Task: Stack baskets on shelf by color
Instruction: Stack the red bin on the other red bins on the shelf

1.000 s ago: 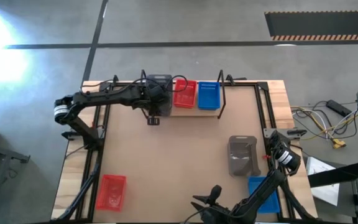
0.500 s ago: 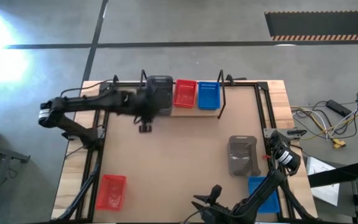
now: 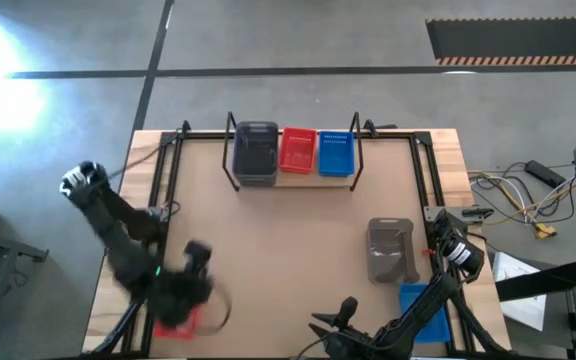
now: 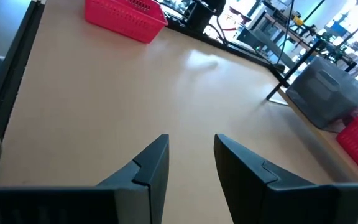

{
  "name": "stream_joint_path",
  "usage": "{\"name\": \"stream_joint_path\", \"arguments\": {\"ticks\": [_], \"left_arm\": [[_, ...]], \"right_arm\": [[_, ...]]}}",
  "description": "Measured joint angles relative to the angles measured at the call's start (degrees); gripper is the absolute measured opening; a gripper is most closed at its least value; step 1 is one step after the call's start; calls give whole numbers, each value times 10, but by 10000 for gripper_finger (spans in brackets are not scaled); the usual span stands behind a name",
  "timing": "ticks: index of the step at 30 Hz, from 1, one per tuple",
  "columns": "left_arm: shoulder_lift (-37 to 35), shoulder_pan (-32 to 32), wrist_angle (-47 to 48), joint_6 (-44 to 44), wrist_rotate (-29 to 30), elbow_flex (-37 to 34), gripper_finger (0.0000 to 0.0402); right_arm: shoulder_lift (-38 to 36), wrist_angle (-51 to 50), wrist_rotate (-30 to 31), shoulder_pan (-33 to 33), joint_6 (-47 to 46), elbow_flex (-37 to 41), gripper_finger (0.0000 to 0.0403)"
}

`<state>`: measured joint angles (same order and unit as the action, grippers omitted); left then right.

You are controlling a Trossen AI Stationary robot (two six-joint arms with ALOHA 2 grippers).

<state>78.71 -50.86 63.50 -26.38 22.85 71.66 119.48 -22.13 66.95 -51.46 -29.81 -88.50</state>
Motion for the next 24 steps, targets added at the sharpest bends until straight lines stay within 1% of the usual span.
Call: {"name": "stream_joint_path", "arguments": {"ticks": [3, 5, 7, 10, 14, 18, 21, 24], "left_arm": [[52, -88, -2, -109, -39, 18, 138], [88, -130, 0, -201, -72, 31, 138], [123, -160, -1, -287, -95, 45, 138], [173, -190, -2, -365, -132, 62, 138], [230, -208, -5, -405, -168, 76, 138], [264, -207, 1, -409, -164, 76, 138], [276, -199, 5, -408, -152, 75, 138], [279, -185, 5, -402, -137, 75, 125]], "right_arm": [[0, -1, 1, 1, 4, 1, 121], [0, -1, 1, 2, 5, 2, 121], [0, -1, 2, 5, 5, 2, 121], [0, 0, 4, 8, 8, 2, 121], [0, 1, 5, 13, 12, 2, 121], [0, 1, 5, 16, 15, 2, 121], [0, 1, 5, 16, 16, 2, 121], [0, 1, 5, 16, 19, 2, 121]]}}
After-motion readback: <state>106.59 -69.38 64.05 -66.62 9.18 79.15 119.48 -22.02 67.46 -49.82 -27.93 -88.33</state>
